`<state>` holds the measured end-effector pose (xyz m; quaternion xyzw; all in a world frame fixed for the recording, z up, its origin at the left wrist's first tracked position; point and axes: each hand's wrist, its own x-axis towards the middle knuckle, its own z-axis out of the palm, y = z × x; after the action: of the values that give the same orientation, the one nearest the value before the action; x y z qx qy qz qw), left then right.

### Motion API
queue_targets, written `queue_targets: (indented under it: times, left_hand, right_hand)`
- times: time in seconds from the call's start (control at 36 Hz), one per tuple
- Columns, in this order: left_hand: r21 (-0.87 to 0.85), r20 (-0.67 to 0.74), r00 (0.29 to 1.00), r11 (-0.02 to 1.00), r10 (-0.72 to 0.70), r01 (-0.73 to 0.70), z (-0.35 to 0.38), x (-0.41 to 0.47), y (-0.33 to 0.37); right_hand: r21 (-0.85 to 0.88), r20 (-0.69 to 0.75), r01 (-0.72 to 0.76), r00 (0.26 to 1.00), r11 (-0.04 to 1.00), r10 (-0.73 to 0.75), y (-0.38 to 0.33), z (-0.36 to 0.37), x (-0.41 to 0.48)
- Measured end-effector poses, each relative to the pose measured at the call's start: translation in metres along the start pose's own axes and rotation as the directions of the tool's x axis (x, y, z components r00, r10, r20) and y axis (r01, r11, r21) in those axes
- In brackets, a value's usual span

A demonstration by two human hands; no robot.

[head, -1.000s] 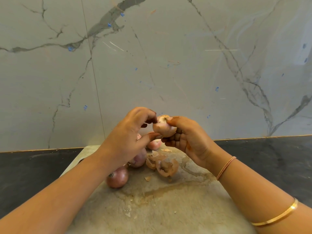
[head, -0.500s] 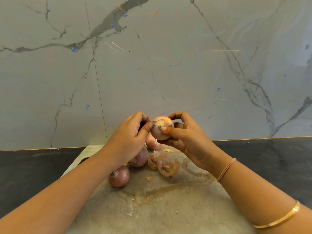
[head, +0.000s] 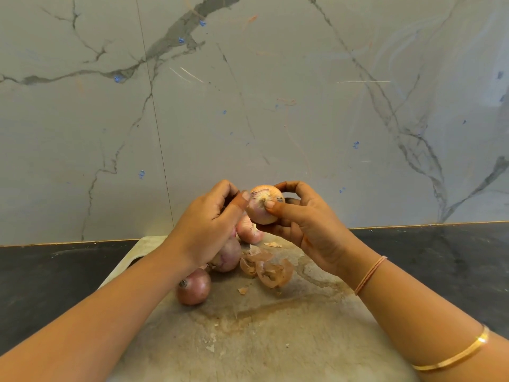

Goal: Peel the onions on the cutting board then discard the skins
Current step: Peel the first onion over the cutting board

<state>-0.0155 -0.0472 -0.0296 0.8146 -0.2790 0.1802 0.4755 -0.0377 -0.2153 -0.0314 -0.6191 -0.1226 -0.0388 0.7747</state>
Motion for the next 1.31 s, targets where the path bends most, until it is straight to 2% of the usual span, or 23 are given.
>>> queue_targets:
  times: [0.14, 0.28, 0.5, 0.69, 0.81, 1.31]
  left_hand:
    - [0.161, 0.038, 0.997, 0.985, 0.064, -0.070, 0.003, 0.001, -0.005]
    - [0.189, 0.017, 0.997, 0.979, 0.080, -0.081, 0.002, 0.000, -0.005]
    - [0.219, -0.080, 0.996, 0.976, 0.026, -0.008, -0.002, 0.006, -0.012]
    - [0.102, -0.077, 0.995, 0.993, 0.062, -0.054, -0.002, 0.002, -0.006]
    - [-0.010, 0.005, 0.999, 0.999, 0.044, -0.044, 0.000, -0.002, 0.000]
    - [-0.108, -0.003, 1.000, 0.994, -0.030, 0.029, -0.003, -0.002, 0.001]
  right_hand:
    - [-0.033, -0.001, -0.004, 1.000, 0.999, 0.004, 0.001, 0.000, 0.000]
    - [-0.037, 0.002, -0.003, 1.000, 0.999, 0.003, 0.001, 0.001, 0.001]
    - [-0.037, 0.018, 0.016, 1.000, 0.999, -0.016, 0.001, -0.001, 0.000]
    - [-0.065, 0.037, 0.016, 0.999, 0.998, -0.014, 0.000, -0.002, 0.002]
    - [-0.097, 0.056, 0.003, 0.998, 0.995, 0.002, 0.000, -0.001, 0.001]
    - [-0.150, 0.020, -0.014, 1.000, 0.989, 0.017, 0.000, 0.000, 0.001]
